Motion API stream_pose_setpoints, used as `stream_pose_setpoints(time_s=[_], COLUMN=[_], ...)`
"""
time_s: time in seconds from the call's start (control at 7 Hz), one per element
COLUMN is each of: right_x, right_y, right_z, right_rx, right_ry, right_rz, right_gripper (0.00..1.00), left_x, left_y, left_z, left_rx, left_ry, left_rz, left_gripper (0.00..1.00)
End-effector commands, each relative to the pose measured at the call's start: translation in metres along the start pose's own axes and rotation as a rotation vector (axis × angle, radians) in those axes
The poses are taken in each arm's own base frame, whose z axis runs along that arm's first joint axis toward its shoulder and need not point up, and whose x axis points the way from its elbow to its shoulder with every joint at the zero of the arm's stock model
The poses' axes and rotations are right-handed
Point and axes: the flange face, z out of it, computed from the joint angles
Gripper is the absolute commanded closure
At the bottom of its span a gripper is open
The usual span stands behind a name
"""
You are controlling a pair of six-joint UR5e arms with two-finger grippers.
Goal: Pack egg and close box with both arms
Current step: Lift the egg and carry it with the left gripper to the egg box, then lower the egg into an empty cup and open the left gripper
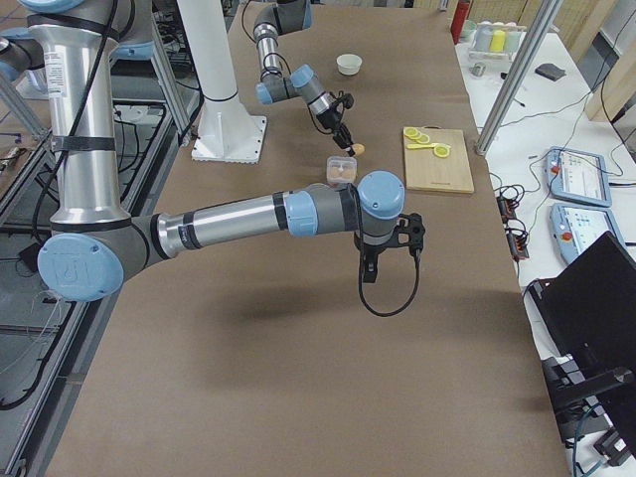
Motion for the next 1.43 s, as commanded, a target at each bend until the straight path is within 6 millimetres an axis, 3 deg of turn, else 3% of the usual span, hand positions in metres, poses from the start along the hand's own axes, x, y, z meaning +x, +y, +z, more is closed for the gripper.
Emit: stream_pose_setpoints(time_s=[0.0,0.57,1.29], right_x=[-0.001,-0.003,-0.008], right_y=[0.000,-0.001,-0.001], right_z=[0.000,-0.001,-0.002], right_rx=[-0.002,-0.002,-0.004], right_ry=[-0.009,-0.015,-0.045], right_rz=[0.002,0.004,0.021], right_gripper=[0.00,0.00,0.00], left_x=[0.003,-0.001,-0.005], left_y=[0.012,0.027,0.032], left_z=[0.004,0.001,0.000], left_rx=[-0.007,-0.026,-0.037], left_ry=[-0.009,-0.006,-0.004], left_rz=[0.009,0.017,0.025], left_gripper=[1.00,1.00,1.00])
